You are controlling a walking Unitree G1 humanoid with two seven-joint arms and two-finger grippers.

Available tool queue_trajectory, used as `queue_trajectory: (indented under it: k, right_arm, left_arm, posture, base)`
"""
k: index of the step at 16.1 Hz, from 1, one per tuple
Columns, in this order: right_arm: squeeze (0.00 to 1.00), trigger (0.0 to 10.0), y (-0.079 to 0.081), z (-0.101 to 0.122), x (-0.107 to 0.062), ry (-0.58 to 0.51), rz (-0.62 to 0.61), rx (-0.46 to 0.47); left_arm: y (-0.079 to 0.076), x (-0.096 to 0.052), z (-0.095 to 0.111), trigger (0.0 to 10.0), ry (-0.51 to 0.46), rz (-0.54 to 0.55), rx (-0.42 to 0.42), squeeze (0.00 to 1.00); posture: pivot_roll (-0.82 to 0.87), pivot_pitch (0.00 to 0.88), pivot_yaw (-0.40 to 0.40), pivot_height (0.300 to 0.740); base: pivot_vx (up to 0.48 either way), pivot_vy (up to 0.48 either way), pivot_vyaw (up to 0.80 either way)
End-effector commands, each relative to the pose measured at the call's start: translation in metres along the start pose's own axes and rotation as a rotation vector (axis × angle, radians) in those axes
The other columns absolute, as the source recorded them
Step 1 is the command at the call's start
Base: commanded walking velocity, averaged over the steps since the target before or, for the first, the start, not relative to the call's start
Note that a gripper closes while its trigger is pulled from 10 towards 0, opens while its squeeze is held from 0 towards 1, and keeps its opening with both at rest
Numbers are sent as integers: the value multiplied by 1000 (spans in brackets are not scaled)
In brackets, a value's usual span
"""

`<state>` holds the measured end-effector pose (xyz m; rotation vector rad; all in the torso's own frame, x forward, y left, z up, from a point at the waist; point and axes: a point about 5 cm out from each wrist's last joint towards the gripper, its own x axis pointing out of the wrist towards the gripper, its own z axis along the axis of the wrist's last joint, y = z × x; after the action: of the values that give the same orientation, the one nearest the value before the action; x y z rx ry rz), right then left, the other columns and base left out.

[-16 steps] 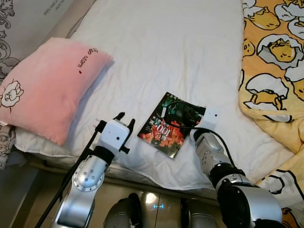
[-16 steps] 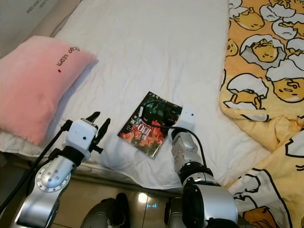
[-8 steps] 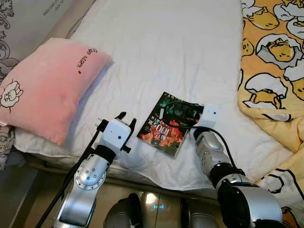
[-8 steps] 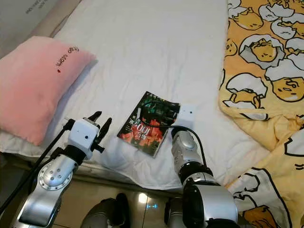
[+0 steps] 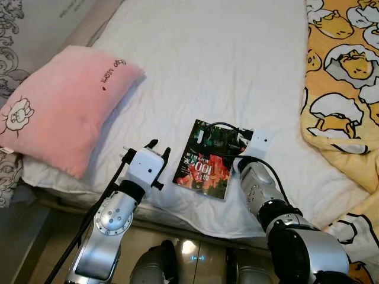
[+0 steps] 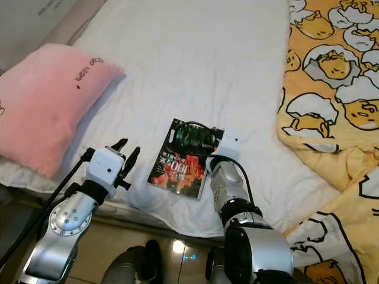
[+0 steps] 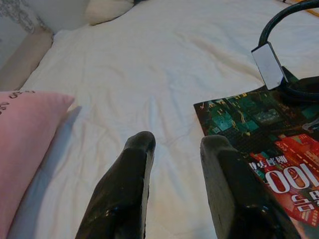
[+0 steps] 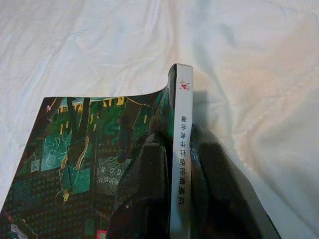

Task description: Clean up the room

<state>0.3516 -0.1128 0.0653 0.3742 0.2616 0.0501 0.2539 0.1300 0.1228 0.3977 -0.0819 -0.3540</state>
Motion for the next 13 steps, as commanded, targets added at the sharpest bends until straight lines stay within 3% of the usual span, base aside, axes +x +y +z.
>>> queue_trajectory:
  k: [1, 2, 3, 7, 9, 13]
  right_arm:
    - [659, 0, 3, -11, -3, 38, 13, -35]
    - [0, 0, 3, -10, -2, 34, 13, -41]
    - [0, 0, 3, -9, -2, 32, 13, -43]
    - [0, 0, 1, -4, 0, 38, -14, 87]
    - [0, 0, 9, 14, 6, -31, 4, 98]
    - [0, 0, 10, 54, 5, -245, 4, -17]
  left_arm:
    - [-4, -1, -3, 10000, 14, -12, 13, 0]
    - [-4, 0, -3, 10000, 13, -12, 13, 0]
    - [-4, 0, -3, 10000, 12, -12, 13, 0]
    - [-4, 2, -3, 10000, 9, -8, 4, 0]
    - [0, 11, -10, 10000, 68, 55, -127, 0]
    - [7, 30, -5, 10000, 53, 129, -290, 0]
  posture:
    - [17, 241, 65, 740]
    - [17, 242, 64, 740]
    - [17, 242, 63, 740]
    - [14, 242, 59, 740]
    - [-6, 201, 47, 740]
    - [-37, 116, 40, 740]
  base:
    - [0, 0, 0]
    - [0, 0, 0]
    - [0, 0, 0]
    - [0, 0, 0]
    - [0, 0, 0]
    - [0, 0, 0]
